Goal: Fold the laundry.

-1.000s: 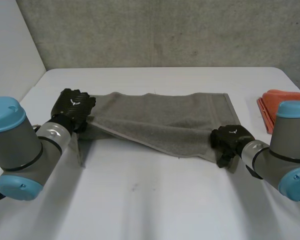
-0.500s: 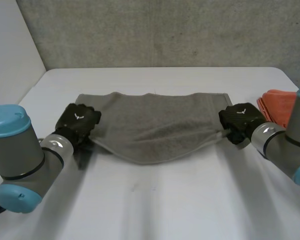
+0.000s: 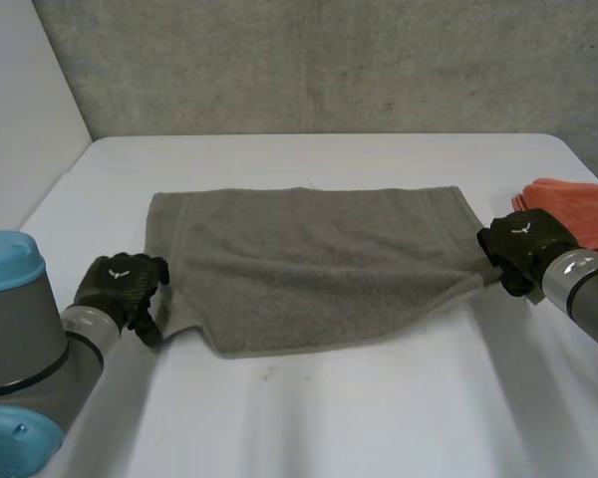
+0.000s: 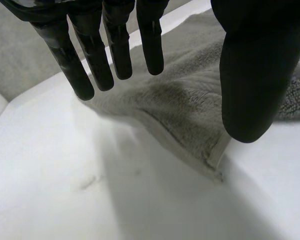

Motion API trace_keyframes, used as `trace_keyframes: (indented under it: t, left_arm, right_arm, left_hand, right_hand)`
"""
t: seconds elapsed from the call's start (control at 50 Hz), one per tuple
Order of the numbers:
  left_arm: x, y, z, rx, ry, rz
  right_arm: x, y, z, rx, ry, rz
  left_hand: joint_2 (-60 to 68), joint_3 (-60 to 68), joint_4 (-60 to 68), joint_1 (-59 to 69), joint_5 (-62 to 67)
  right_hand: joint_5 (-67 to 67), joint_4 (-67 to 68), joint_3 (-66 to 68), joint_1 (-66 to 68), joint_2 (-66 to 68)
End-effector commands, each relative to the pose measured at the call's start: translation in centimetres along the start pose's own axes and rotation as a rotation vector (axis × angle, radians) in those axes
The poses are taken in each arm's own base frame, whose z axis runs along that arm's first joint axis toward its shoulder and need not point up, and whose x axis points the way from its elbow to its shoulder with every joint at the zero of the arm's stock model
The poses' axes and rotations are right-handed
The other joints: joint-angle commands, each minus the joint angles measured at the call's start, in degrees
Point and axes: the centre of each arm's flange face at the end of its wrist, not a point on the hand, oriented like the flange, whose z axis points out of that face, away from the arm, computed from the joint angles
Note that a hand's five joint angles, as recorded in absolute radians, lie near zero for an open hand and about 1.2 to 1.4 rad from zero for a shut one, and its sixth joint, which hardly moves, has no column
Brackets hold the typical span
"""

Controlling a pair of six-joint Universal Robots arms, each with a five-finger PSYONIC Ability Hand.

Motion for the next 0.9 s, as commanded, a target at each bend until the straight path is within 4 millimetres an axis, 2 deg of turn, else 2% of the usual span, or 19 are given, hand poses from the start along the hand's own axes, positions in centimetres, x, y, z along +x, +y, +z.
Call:
trace_keyframes:
  t: [0.02, 0.16, 0.22, 0.32, 0.44, 0.78, 0.9]
  left_arm:
    - [-0.1, 0.4, 0.4, -0.011, -0.012, -0.059]
    - [0.0, 1.3, 1.9, -0.004, -0.02, -0.06]
    - [0.0, 1.7, 2.4, -0.019, -0.018, -0.06]
    - [0.4, 2.2, 2.4, -0.037, -0.001, -0.056]
    - [0.9, 2.2, 2.0, -0.036, 0.015, -0.05]
    - [0.9, 2.2, 3.0, -0.033, 0.013, -0.042]
    - [0.9, 1.6, 4.4, -0.011, 0.008, -0.041]
  right_arm:
    - [-0.4, 0.1, 0.1, 0.011, -0.001, -0.002]
    - [-0.1, 0.2, 0.1, 0.008, 0.006, 0.001]
    - [-0.2, 0.2, 0.1, 0.01, 0.006, -0.001]
    - [-0.3, 0.2, 0.1, 0.007, 0.004, 0.0]
    - [-0.4, 0.3, 0.0, 0.009, -0.001, 0.001]
    - [-0.6, 0.3, 0.0, 0.011, -0.007, -0.002]
    - [-0.6, 0.3, 0.0, 0.011, -0.007, -0.002]
  left_hand:
    - [5.6, 5.5, 6.2, 5.2, 6.5]
    - [18.1, 18.0, 18.6, 17.7, 18.9]
    - [19.3, 19.2, 19.8, 18.9, 20.1]
    - [17.7, 17.7, 18.3, 17.3, 18.6]
    - [6.6, 6.6, 7.2, 6.2, 7.5]
    - [6.8, 6.7, 7.4, 6.4, 7.7]
    - [21.6, 21.5, 22.2, 21.2, 22.5]
  right_hand:
    - [13.4, 12.0, 12.1, 24.2, 13.1]
    - [13.4, 12.0, 12.1, 24.2, 13.1]
    - [13.4, 12.0, 12.1, 24.2, 13.1]
    - [13.4, 12.0, 12.1, 24.2, 13.1]
    - [13.4, 12.0, 12.1, 24.2, 13.1]
    - [13.4, 12.0, 12.1, 24.2, 13.1]
    - [13.4, 12.0, 12.1, 24.2, 13.1]
